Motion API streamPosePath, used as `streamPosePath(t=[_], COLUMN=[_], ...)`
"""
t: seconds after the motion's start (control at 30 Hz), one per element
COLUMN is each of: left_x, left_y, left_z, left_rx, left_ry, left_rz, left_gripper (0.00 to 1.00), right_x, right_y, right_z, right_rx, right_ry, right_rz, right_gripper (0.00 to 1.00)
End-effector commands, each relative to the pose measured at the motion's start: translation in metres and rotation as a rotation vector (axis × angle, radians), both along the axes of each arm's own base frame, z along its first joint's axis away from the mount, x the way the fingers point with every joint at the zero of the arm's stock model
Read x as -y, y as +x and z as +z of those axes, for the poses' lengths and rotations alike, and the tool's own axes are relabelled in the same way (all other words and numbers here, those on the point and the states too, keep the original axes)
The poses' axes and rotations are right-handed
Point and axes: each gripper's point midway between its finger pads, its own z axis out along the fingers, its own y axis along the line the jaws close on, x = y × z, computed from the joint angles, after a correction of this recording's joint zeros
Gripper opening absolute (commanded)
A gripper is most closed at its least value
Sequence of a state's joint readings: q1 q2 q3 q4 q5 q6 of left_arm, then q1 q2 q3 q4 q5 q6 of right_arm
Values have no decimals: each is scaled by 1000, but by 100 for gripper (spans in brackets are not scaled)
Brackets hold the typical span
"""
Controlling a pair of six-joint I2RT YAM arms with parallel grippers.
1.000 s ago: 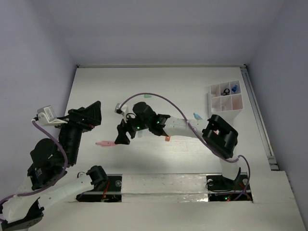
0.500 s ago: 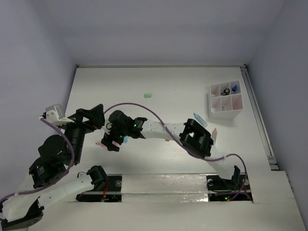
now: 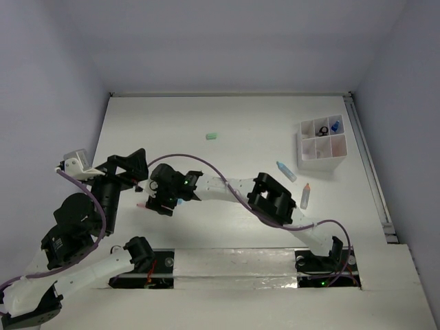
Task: Sort the stationery into containers
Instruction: Pick up the pen from the center of the board, then close the pen cap on the pen.
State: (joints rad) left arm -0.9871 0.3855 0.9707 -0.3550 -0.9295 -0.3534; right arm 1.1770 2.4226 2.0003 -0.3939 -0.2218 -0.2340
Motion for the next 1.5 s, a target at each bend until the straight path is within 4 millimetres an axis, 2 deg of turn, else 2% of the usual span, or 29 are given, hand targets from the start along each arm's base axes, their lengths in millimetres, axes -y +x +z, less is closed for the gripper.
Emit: streamPosePath(t=[0.0, 0.07, 0.1, 0.13, 0.23, 0.33, 0.4, 0.5, 0.53, 0.57, 0.6, 0.63, 0.67, 0.7, 0.73, 0.77, 0.87, 0.9, 0.93, 0.97, 1.0, 1.03, 1.07, 1.13, 1.2, 1.23, 1.3, 1.37, 1.47], left_x=[-4, -3, -3, -3, -1, -3, -6, -10, -11, -11, -11, -10, -10, -8, -4, -1, 13, 22, 27, 34, 46, 52, 59, 77, 91, 99, 113, 128, 146], left_y=[0, 1, 1, 1, 1, 0, -2, -4, -5, -5, -5, -5, -5, -5, -4, -3, 4, 9, 12, 15, 22, 25, 29, 37, 42, 43, 46, 48, 53], left_z=[8, 10, 12, 11, 11, 11, 13, 18, 21, 23, 30, 33, 36, 41, 43, 45, 46, 44, 43, 41, 35, 31, 27, 16, 4, 0, -15, -25, -45], left_rx=[24, 25, 30, 30, 34, 32, 34, 43, 49, 55, 75, 82, 89, 98, 102, 106, 95, 78, 69, 59, 41, 32, 21, -6, -27, -35, -53, -73, -114], left_ry=[-13, -5, -10, -8, -14, -21, -33, -56, -65, -68, -71, -75, -81, -90, -88, -92, -107, -90, -84, -88, -71, -68, -64, -64, -52, -73, -78, -107, -123], left_rz=[21, 22, 21, 21, 10, 12, 13, 17, 19, 19, 11, 6, 3, -2, -15, -24, -37, -37, -42, -49, -55, -61, -63, -83, -106, -129, -164, -215, -260], left_gripper=[99, 99, 99, 99, 99, 99, 99, 99, 99, 99, 99, 99, 99, 99, 99, 99, 99, 99, 99, 99, 99, 90, 80, 58, 48, 43, 41, 40, 41], right_x=[-3, -5, -5, -6, -14, -28, -39, -49, -51, -51, -44, -39, -35, -22, -15, -3, 29, 45, 61, 74, 87, 99, 112, 134, 155, 165, 178, 188, 198], right_y=[3, -1, -1, -1, -7, -5, 1, 14, 21, 24, 22, 22, 25, 27, 29, 34, 43, 49, 51, 55, 55, 60, 57, 62, 64, 64, 60, 57, 57], right_z=[-2, -3, -3, -2, 5, 28, 49, 82, 113, 127, 123, 134, 175, 164, 171, 199, 192, 210, 193, 193, 208, 208, 192, 200, 185, 195, 188, 197, 193], right_rx=[45, 50, 50, 50, 40, 39, 52, 81, 113, 118, 95, 96, 121, 128, 142, 177, 188, 199, 215, 213, 201, 199, 203, 206, 208, 210, 215, 223, 217], right_ry=[-21, -24, -23, -20, 23, 115, 181, 277, 352, 388, 388, 417, 516, 494, 508, 557, 532, 562, 527, 526, 560, 559, 528, 544, 509, 532, 521, 541, 535], right_rz=[-1, 5, 4, 1, 1, -17, -50, -127, -167, -195, -228, -245, -272, -316, -335, -379, -493, -535, -581, -608, -635, -661, -680, -718, -758, -766, -781, -794, -808], right_gripper=[66, 60, 43, 35, 21, 10, 0, 0, 0, 0, 0, 0, 0, 0, 0, 0, 0, 0, 0, 0, 0, 0, 0, 0, 0, 0, 0, 0, 0])
